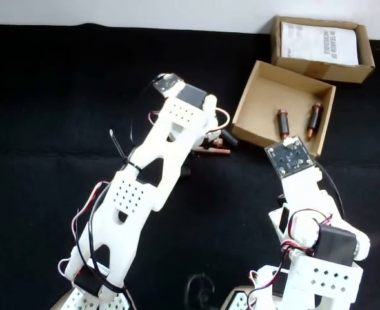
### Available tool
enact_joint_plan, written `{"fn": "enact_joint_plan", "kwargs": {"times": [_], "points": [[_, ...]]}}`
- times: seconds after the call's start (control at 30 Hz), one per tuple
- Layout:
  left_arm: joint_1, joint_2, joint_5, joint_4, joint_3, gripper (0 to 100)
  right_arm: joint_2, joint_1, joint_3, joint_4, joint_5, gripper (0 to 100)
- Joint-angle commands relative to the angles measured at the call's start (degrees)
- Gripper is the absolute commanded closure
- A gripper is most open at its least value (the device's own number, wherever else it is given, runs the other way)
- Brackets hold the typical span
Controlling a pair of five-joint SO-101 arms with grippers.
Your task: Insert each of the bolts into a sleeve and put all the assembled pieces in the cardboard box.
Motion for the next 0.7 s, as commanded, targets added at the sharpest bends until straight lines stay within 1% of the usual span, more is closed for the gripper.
{"fn": "enact_joint_plan", "kwargs": {"times": [0.0, 0.17, 0.3, 0.37, 0.57, 0.67], "points": [[1.0, 2.0, -0.3, -2.8, 0.7, 85, 0.5, 0.2, -0.5, -0.7, -0.4, 99.2], [1.1, 2.5, -0.3, -4.8, 0.7, 85, 0.5, 0.2, -0.7, -0.7, -0.4, 99.2], [1.6, 2.7, -0.5, -3.9, 0.7, 85, 0.5, 0.2, -0.7, -0.7, -0.4, 99.2], [2.0, 2.8, -2.6, -3.1, 1.0, 85, 0.5, 0.2, -0.7, -0.7, -0.4, 99.2], [2.0, 2.8, -3.4, 0.6, 1.2, 85, 0.5, 0.2, -0.7, -0.8, -0.4, 99.2], [2.1, 2.9, -7.2, 1.1, 1.5, 85, 0.5, 0.2, -0.7, -0.8, -0.4, 99.2]]}}
